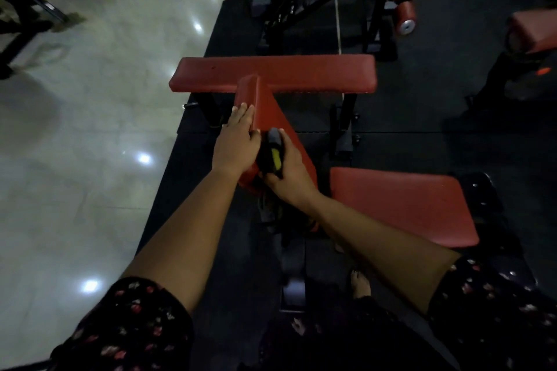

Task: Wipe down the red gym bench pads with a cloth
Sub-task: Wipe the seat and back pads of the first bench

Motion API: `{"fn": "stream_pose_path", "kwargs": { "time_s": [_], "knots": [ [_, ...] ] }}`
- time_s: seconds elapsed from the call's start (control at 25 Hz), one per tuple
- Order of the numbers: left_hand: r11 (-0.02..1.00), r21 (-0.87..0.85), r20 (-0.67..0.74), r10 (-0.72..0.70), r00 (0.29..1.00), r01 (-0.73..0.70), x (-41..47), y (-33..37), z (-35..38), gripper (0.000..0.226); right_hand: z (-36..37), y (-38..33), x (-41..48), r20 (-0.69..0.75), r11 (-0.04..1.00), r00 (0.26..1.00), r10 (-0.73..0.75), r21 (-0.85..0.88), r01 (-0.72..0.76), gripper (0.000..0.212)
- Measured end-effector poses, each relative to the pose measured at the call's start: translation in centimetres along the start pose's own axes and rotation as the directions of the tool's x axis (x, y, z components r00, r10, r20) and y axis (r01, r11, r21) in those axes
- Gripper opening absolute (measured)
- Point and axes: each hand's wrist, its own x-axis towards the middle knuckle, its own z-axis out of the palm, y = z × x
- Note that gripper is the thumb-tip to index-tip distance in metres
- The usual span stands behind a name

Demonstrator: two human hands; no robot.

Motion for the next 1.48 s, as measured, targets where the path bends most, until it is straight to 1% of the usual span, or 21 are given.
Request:
{"fn": "stream_pose_path", "kwargs": {
  "time_s": [0.04,0.08,0.12,0.16,0.24,0.28,0.36,0.44,0.56,0.72,0.88,0.96,1.0,1.12,1.2,1.32,1.4,1.48],
  "knots": [
    [0.999,0.043,0.043,-0.003,0.999,0.001,0.3,0.0,0.0,0.058,0.3,-0.4,0.0,0.049,0.998,0.998,-0.034,0.046,0.032,0.094],
    [0.998,0.065,0.069,-0.007,0.998,0.003,0.5,-0.1,0.1,0.059,0.7,-0.3,-0.2,0.084,0.995,0.996,-0.039,0.095,0.031,0.09],
    [0.998,0.068,0.078,-0.008,0.997,0.003,0.6,-0.2,0.1,0.059,1.3,0.1,-0.6,0.079,0.99,0.996,-0.033,0.14,0.021,0.084],
    [0.998,0.058,0.072,-0.006,0.997,0.002,0.6,-0.3,0.1,0.057,2.0,0.6,-1.0,0.023,0.986,0.999,-0.025,0.168,0.021,0.078],
    [1.0,0.025,0.035,-0.011,0.999,0.01,0.5,-0.3,0.3,0.054,3.5,1.6,-1.7,-0.134,0.99,0.991,0.005,0.139,0.014,0.067],
    [1.0,0.004,0.016,-0.019,1.0,0.019,0.5,-0.3,0.3,0.052,4.0,1.9,-1.7,-0.183,0.992,0.983,0.029,0.128,-0.005,0.065],
    [0.999,-0.028,-0.014,-0.031,0.999,0.031,0.4,-0.3,0.3,0.051,4.0,2.6,-1.0,-0.214,0.988,0.976,0.031,0.156,0.003,0.065],
    [0.999,-0.031,-0.036,-0.04,0.999,0.039,0.5,-0.3,0.3,0.05,3.0,2.9,0.6,-0.183,0.981,0.983,0.008,0.191,0.027,0.067],
    [0.999,-0.032,-0.048,-0.042,0.998,0.04,0.4,-0.6,0.3,0.051,1.2,2.7,2.8,-0.118,0.984,0.993,0.01,0.178,0.011,0.066],
    [1.0,-0.01,-0.074,-0.013,0.997,0.012,0.3,-0.7,0.5,0.051,-0.4,2.3,5.6,-0.058,0.993,0.998,-0.02,0.112,0.026,0.067],
    [0.999,0.043,-0.101,-0.02,0.995,0.025,-0.1,-0.5,0.7,0.052,-2.8,1.2,11.1,-0.015,0.999,0.999,-0.05,-0.007,0.05,0.066],
    [0.998,0.055,-0.111,-0.036,0.993,0.043,-0.3,-0.2,0.7,0.051,-4.0,0.8,14.3,-0.004,0.998,0.998,-0.057,0.0,0.057,0.065],
    [0.997,0.054,-0.115,-0.048,0.992,0.055,-0.4,-0.1,0.7,0.051,-4.5,0.6,15.8,-0.005,0.999,0.999,-0.042,0.03,0.042,0.065],
    [0.995,0.053,-0.12,-0.074,0.99,0.08,-0.6,0.2,0.8,0.051,-5.3,0.0,19.2,0.02,0.992,0.997,0.081,0.095,-0.083,0.057],
    [0.993,0.084,-0.129,-0.067,0.989,0.079,-0.6,0.3,0.8,0.051,-5.4,0.1,20.3,0.045,0.98,0.988,0.147,0.128,-0.152,0.053],
    [0.98,0.196,-0.164,0.006,0.986,0.027,-0.7,0.5,0.6,0.051,-5.5,0.9,19.2,0.055,0.963,0.982,0.18,0.194,-0.187,0.047],
    [0.964,0.265,-0.119,0.072,0.99,-0.038,-0.5,0.6,0.4,0.054,-5.1,1.5,17.2,0.037,0.957,0.983,0.182,0.221,-0.186,0.039],
    [0.956,0.291,-0.046,0.062,0.997,-0.046,-0.3,0.7,0.3,0.055,-4.0,2.2,14.8,0.026,0.96,0.982,0.188,0.206,-0.19,0.036]
  ]
}}
